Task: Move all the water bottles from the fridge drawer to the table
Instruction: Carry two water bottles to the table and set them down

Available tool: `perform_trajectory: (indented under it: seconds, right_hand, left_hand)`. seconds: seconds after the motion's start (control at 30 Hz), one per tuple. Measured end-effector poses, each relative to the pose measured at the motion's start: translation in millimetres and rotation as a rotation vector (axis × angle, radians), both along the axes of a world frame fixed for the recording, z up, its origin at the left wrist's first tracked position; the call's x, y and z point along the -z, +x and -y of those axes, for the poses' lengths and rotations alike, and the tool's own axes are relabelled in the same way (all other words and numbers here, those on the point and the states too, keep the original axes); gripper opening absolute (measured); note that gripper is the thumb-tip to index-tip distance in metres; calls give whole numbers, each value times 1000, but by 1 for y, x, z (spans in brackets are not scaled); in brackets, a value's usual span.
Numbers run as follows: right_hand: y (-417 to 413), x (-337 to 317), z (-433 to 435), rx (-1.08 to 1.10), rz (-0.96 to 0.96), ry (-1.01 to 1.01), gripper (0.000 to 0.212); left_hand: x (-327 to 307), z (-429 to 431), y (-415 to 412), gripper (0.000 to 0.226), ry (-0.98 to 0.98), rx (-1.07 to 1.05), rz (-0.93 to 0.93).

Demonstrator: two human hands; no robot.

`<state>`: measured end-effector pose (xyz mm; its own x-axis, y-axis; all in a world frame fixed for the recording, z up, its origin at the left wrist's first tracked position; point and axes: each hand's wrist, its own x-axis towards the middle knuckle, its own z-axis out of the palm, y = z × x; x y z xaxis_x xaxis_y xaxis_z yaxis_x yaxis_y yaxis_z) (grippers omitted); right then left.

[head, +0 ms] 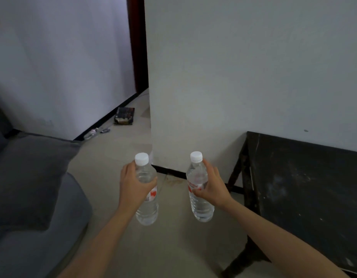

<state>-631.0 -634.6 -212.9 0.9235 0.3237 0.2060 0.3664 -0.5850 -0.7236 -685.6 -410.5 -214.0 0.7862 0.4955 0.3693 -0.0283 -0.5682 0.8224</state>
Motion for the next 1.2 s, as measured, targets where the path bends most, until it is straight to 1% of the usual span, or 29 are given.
perform_trajectory:
  seconds: [0.1, 0.23, 0.37, 0.5, 0.63, 0.8, 1.03, 1.2]
  right_hand:
    - [39, -2, -1, 2, 17, 8, 91]
    - [83, 1, 2, 22, 5, 12, 94]
    - [125, 8, 6, 82, -36, -6, 96]
    - [176, 10, 12, 184, -27, -21, 94]
    - [226, 1, 19, 338, -18, -62, 95]
    - [264, -10, 34, 495, -29, -13, 96]
    - [260, 15, 71, 683, -157, -43, 96]
    - [266, 26, 120, 772, -190, -14, 96]
  left_hand:
    - [-3, -4, 42, 57, 29, 1, -21]
    - [2, -2, 94, 57, 6, 39, -29]
    - [9, 4, 154, 57, -16, 123, -56]
    - [12, 8, 229, 53, -31, 225, -37]
    - [5, 12, 308, 55, -33, 353, -15]
    - [1, 32, 389, 54, -32, 500, 11]
    - [38, 90, 434, 52, -90, 675, -114]
    - [62, 143, 448, 52, -109, 783, -216]
